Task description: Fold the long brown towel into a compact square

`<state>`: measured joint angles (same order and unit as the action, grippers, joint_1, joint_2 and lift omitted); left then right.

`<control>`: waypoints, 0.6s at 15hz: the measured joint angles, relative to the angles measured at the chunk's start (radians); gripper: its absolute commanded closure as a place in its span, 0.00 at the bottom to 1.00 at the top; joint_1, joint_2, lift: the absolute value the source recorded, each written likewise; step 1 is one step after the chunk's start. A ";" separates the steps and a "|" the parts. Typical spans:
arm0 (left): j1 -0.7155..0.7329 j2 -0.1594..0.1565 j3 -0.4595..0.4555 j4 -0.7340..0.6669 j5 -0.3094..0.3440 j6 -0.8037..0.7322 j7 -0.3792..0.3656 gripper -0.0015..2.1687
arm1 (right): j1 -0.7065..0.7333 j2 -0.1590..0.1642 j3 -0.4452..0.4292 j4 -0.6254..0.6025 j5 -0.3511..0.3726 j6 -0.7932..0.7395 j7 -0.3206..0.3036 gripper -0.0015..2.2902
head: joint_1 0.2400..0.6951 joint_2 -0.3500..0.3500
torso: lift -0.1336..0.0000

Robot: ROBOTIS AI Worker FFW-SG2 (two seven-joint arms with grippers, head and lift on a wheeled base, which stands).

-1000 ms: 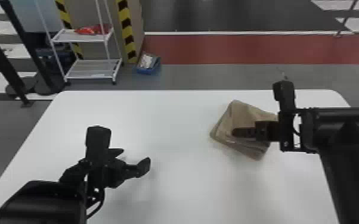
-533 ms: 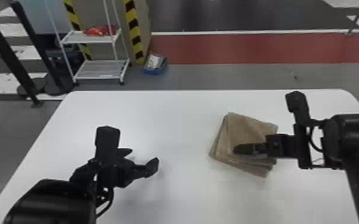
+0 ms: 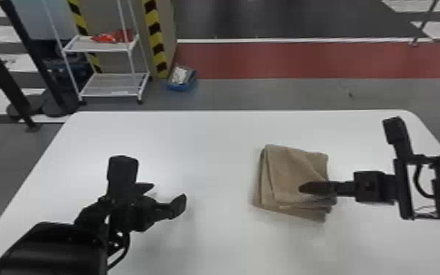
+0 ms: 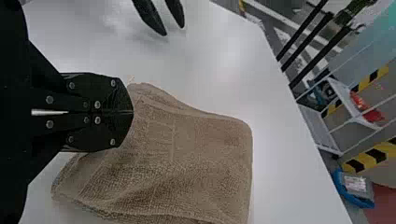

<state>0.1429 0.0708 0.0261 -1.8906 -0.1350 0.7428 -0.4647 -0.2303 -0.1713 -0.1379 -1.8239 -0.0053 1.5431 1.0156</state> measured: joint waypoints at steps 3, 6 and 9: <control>0.001 0.001 0.000 0.000 0.000 0.001 0.000 0.05 | 0.002 0.005 -0.094 -0.021 -0.056 -0.024 -0.022 0.76 | 1.00 0.51 | 0.07; 0.000 -0.001 -0.004 -0.001 0.000 0.000 0.000 0.05 | -0.008 0.008 0.003 0.013 0.023 -0.060 -0.063 0.52 | 1.00 0.51 | 0.07; 0.000 -0.001 -0.003 -0.004 -0.001 0.002 0.002 0.05 | -0.025 0.035 0.128 0.016 0.091 -0.095 -0.065 0.21 | 1.00 0.58 | 0.07</control>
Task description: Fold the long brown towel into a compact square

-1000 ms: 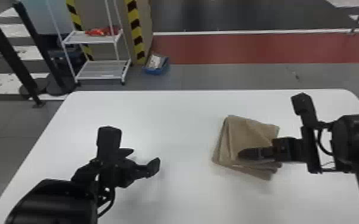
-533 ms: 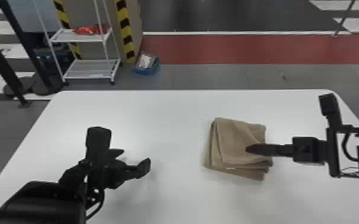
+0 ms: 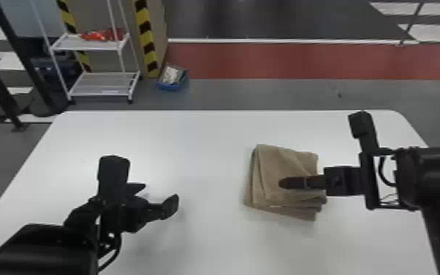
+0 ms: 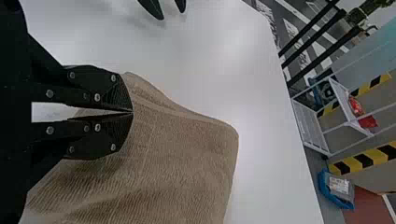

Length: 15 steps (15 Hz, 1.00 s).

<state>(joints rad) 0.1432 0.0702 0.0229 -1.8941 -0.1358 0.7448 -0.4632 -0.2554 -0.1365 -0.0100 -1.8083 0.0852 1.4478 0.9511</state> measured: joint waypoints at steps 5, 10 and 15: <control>0.010 0.002 0.018 -0.005 0.001 0.000 -0.002 0.05 | -0.095 0.016 0.168 -0.054 0.117 0.112 0.000 0.21 | 1.00 0.66 | 0.07; 0.004 0.002 0.023 0.005 0.002 -0.003 -0.001 0.05 | -0.138 0.025 0.286 0.008 0.212 0.113 0.000 0.21 | 1.00 0.69 | 0.07; 0.005 0.002 0.024 0.003 0.002 -0.003 -0.002 0.05 | -0.198 0.062 0.358 0.103 0.284 0.113 0.000 0.22 | 1.00 0.71 | 0.07</control>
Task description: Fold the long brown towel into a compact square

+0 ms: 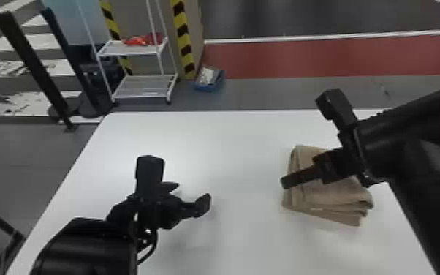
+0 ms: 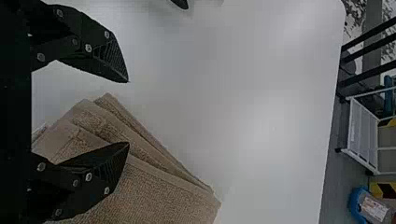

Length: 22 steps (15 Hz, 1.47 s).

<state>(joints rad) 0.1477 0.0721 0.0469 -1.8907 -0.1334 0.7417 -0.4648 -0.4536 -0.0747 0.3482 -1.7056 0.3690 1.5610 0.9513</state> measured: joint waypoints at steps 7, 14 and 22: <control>0.008 0.000 0.013 0.000 0.002 -0.009 -0.005 0.05 | -0.014 -0.029 0.004 -0.001 0.028 0.000 0.048 0.28 | 1.00 0.70 | 0.07; 0.012 0.001 0.013 0.000 0.001 -0.011 -0.008 0.05 | -0.015 -0.041 0.036 0.036 0.103 0.000 0.121 0.28 | 1.00 0.69 | 0.07; 0.010 0.002 0.017 0.010 0.002 -0.020 -0.006 0.05 | -0.030 -0.042 0.081 0.081 0.151 0.000 0.152 0.46 | 1.00 0.69 | 0.07</control>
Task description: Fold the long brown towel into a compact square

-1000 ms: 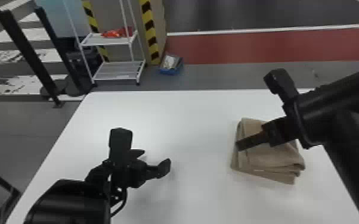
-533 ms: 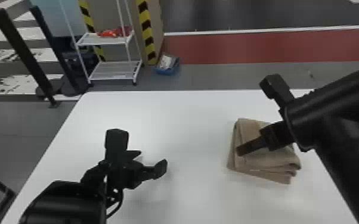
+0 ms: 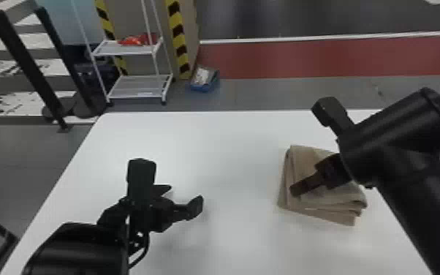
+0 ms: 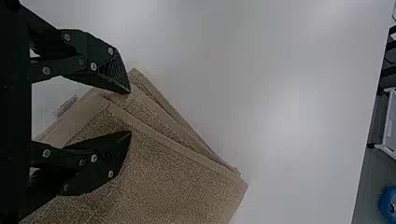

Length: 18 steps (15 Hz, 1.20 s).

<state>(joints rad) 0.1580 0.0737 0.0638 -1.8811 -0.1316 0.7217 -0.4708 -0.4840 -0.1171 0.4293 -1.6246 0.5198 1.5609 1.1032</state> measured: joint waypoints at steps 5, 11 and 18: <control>0.000 0.000 0.001 0.004 0.004 -0.017 0.000 0.05 | 0.000 0.000 0.000 0.000 0.007 0.000 0.009 0.46 | 1.00 0.69 | 0.07; 0.000 0.000 0.002 0.004 0.004 -0.017 0.000 0.05 | -0.002 0.001 -0.017 -0.006 -0.012 0.000 0.028 0.57 | 1.00 0.69 | 0.07; -0.002 -0.001 0.003 0.005 0.003 -0.017 0.000 0.05 | 0.012 0.006 -0.079 -0.087 -0.096 0.000 0.043 0.57 | 1.00 0.72 | 0.07</control>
<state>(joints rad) 0.1557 0.0731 0.0670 -1.8764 -0.1287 0.7049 -0.4709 -0.4723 -0.1115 0.3499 -1.7120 0.4234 1.5609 1.1458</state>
